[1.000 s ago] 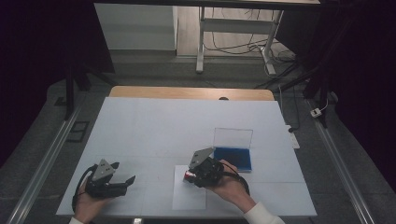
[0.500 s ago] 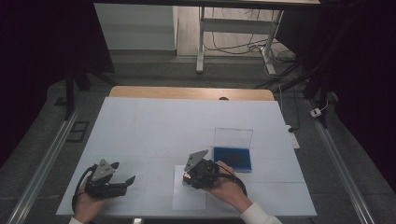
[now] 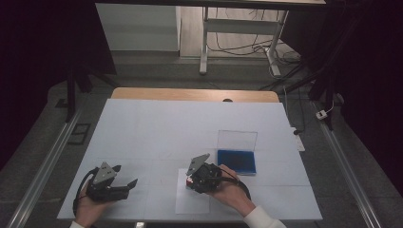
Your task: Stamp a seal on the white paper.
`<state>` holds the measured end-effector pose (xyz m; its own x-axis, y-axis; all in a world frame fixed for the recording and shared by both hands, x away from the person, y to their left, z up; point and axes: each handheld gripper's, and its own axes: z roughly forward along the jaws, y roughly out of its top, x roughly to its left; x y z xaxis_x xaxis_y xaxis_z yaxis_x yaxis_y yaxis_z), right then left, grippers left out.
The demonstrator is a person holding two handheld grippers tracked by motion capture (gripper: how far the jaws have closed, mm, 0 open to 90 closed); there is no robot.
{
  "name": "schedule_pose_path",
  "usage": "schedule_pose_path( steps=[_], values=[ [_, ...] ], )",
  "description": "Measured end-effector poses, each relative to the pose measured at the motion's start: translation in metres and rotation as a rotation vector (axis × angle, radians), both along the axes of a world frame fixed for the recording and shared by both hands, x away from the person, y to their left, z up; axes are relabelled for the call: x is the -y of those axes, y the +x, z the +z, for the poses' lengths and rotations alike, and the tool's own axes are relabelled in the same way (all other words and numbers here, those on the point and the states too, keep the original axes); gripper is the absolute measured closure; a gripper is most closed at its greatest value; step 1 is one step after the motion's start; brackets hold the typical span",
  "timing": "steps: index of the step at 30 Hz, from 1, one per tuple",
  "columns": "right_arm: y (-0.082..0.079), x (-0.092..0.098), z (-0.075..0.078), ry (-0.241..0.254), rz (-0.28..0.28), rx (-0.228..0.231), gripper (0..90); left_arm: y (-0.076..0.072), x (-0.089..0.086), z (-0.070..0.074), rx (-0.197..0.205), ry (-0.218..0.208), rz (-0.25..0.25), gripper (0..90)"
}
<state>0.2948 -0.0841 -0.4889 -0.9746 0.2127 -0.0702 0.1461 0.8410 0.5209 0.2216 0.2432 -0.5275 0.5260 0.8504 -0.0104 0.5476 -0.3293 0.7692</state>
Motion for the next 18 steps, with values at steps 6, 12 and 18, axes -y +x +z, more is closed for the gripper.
schedule_pose_path(
  steps=[6, 12, 18],
  values=[
    [0.0016, 0.0007, -0.0001, 0.0, -0.002, -0.009, 69.8, -0.0003, -0.0001, 0.0002, 0.0, 0.0, 0.0, 19.1],
    [0.0035, 0.0006, 0.0, -0.008, 0.008, -0.012, 69.9, -0.0007, 0.0, 0.0005, 0.001, 0.001, 0.001, 19.1],
    [0.0037, -0.0012, -0.0003, -0.019, 0.001, -0.019, 70.0, -0.0008, 0.0004, 0.0005, 0.001, 0.002, 0.002, 19.0]
  ],
)
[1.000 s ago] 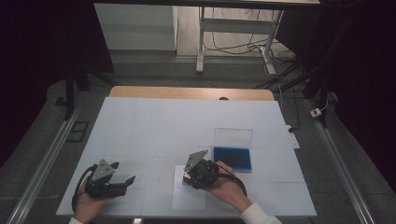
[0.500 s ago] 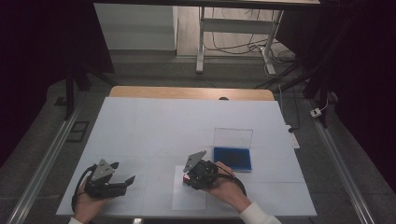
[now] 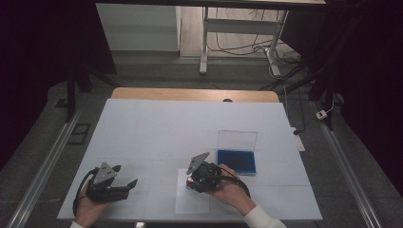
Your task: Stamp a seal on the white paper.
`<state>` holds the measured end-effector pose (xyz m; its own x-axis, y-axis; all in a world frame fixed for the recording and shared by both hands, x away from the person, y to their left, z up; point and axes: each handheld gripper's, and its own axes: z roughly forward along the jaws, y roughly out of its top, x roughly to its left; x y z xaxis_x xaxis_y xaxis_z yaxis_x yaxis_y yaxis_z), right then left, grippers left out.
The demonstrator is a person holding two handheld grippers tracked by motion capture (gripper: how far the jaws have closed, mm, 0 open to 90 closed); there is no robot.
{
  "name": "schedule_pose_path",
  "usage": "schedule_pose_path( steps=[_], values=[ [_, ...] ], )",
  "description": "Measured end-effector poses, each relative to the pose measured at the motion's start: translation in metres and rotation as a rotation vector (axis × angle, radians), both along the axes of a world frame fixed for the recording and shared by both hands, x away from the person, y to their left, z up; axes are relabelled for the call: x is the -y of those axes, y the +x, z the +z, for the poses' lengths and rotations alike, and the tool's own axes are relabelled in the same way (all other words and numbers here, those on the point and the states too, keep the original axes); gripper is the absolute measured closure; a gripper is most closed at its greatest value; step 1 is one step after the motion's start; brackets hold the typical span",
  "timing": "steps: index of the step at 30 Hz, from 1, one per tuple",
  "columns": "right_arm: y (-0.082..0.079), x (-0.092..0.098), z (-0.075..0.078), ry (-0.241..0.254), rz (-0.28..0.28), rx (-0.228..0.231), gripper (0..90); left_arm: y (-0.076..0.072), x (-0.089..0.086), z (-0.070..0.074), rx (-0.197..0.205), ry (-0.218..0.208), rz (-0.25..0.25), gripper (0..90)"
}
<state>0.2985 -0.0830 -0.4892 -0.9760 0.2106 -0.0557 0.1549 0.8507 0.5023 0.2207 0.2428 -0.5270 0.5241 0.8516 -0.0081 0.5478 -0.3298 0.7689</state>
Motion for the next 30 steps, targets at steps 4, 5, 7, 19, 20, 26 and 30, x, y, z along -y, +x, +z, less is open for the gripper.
schedule_pose_path(
  steps=[4, 5, 7, 19, 20, 26, 30],
  values=[
    [0.0007, -0.0025, -0.0015, -0.026, -0.004, -0.005, 70.2, -0.0002, -0.0002, 0.0, 0.0, 0.001, 0.002, 19.0],
    [0.001, -0.0026, -0.0017, -0.028, -0.002, -0.004, 70.2, -0.0003, 0.0, 0.0, 0.0, 0.002, 0.001, 19.0],
    [0.0009, -0.0029, -0.002, -0.031, -0.001, 0.001, 70.3, -0.0004, 0.0005, -0.0002, 0.0, 0.005, 0.002, 19.0],
    [-0.0015, -0.002, -0.0033, -0.027, -0.029, -0.01, 70.5, -0.0013, 0.0001, 0.0001, -0.006, -0.004, 0.012, 18.9],
    [-0.0017, -0.0022, -0.0033, -0.027, -0.036, -0.011, 70.5, -0.0011, 0.0001, 0.0, -0.008, -0.004, 0.01, 18.9],
    [-0.0019, -0.0033, -0.0035, -0.027, -0.039, -0.013, 70.6, 0.0004, 0.0011, -0.0015, -0.019, -0.003, 0.013, 18.9],
    [-0.0013, -0.0033, -0.0036, -0.028, -0.032, -0.012, 70.6, 0.0009, 0.0003, -0.0022, -0.024, -0.004, 0.016, 18.9]
  ],
)
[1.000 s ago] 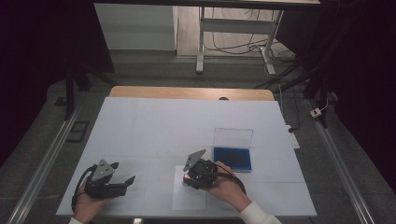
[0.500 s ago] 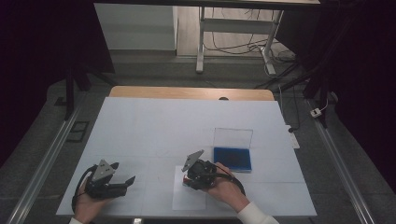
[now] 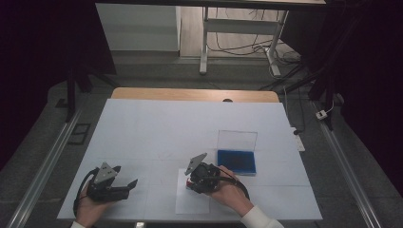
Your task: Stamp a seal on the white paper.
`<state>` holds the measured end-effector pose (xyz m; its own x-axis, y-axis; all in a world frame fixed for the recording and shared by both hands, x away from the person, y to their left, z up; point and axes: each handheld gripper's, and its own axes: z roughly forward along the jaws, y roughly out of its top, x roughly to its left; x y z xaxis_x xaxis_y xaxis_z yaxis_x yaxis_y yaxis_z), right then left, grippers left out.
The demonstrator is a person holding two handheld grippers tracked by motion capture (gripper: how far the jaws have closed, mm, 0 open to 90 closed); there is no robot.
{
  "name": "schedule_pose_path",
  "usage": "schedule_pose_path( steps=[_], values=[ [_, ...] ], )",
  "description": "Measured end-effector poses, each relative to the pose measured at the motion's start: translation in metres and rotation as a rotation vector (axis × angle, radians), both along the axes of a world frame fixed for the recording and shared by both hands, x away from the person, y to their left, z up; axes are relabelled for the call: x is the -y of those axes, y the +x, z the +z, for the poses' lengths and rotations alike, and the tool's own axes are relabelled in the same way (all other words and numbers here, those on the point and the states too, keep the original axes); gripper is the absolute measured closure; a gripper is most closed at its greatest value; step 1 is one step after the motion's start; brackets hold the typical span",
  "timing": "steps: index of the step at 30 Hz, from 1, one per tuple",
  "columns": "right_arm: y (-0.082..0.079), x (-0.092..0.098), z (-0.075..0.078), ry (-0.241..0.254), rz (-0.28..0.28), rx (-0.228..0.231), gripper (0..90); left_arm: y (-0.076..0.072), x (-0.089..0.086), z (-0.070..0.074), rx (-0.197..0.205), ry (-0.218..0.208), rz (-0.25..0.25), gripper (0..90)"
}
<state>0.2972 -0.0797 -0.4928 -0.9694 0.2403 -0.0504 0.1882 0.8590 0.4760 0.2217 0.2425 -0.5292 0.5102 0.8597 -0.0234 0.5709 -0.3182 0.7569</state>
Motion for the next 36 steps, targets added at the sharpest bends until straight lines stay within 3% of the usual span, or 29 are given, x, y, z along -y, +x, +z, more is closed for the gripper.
schedule_pose_path(
  steps=[15, 21, 24, 26, 36],
  values=[
    [-0.0005, 0.0014, -0.0007, 0.009, -0.001, 0.002, 70.6, -0.0002, -0.0036, -0.0004, -0.001, -0.005, 0.016, 18.8],
    [-0.0054, -0.0015, 0.0002, -0.006, 0.012, 0.047, 70.1, 0.0009, -0.0047, -0.001, -0.004, -0.006, 0.016, 18.9],
    [-0.006, -0.0025, 0.0033, -0.024, 0.014, 0.047, 70.1, 0.0008, -0.0048, -0.0008, -0.002, -0.006, 0.014, 18.8],
    [-0.005, -0.0009, 0.0048, -0.001, 0.013, 0.039, 70.0, 0.0006, -0.0048, -0.0008, -0.001, -0.007, 0.015, 18.9],
    [-0.005, 0.0017, 0.0072, 0.021, 0.035, 0.042, 69.7, 0.0002, -0.005, -0.0006, 0.004, -0.005, 0.017, 18.9]
  ],
)
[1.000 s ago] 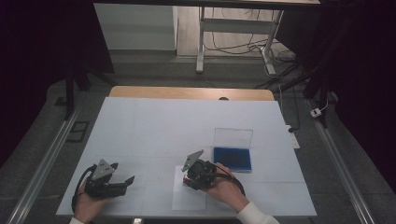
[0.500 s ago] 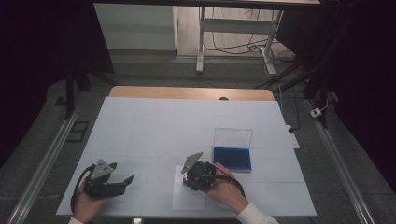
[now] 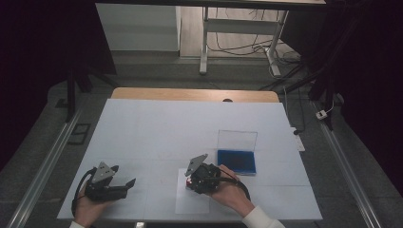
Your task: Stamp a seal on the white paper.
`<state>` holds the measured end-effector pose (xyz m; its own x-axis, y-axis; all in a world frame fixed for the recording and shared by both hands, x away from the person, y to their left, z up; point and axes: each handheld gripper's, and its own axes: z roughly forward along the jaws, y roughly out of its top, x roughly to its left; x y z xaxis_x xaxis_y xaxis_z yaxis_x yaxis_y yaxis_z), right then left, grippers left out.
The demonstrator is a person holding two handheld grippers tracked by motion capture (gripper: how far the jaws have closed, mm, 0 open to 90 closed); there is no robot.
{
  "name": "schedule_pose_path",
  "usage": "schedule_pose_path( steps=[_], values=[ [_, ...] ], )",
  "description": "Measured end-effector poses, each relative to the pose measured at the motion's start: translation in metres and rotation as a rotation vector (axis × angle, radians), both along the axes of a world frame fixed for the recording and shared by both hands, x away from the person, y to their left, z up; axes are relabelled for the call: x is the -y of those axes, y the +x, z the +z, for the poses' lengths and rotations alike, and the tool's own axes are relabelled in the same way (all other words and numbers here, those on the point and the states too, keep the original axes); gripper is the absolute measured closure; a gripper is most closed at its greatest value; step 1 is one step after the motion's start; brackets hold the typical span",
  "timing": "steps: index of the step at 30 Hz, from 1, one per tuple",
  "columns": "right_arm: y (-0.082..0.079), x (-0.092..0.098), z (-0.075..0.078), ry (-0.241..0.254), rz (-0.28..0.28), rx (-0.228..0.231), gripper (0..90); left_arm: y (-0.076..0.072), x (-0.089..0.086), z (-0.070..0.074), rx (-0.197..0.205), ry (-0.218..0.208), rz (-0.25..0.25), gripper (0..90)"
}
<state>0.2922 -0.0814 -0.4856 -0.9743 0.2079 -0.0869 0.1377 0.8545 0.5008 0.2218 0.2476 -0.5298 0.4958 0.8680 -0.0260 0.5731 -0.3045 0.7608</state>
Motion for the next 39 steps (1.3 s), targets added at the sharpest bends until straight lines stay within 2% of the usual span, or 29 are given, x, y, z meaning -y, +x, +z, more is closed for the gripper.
schedule_pose_path(
  steps=[4, 9, 23, 32, 39],
  values=[
    [-0.003, 0.004, 0.013, 0.048, 0.0, 0.028, 69.7, 0.0, 0.0, 0.0, 0.0, -0.001, 0.0, 18.9],
    [-0.006, 0.008, 0.027, 0.096, -0.006, 0.035, 69.7, -0.001, 0.0, 0.0, 0.001, 0.003, -0.001, 18.9],
    [0.004, 0.03, 0.037, 0.175, -0.077, 0.024, 69.7, 0.0, 0.0, 0.001, 0.005, 0.005, -0.005, 19.0],
    [0.012, 0.049, 0.051, 0.237, -0.113, 0.04, 69.7, 0.0, 0.0, 0.001, 0.006, 0.004, -0.004, 19.0],
    [0.018, 0.063, 0.058, 0.265, -0.15, 0.047, 69.6, -0.001, 0.001, 0.001, 0.009, 0.006, -0.004, 19.0]
  ],
)
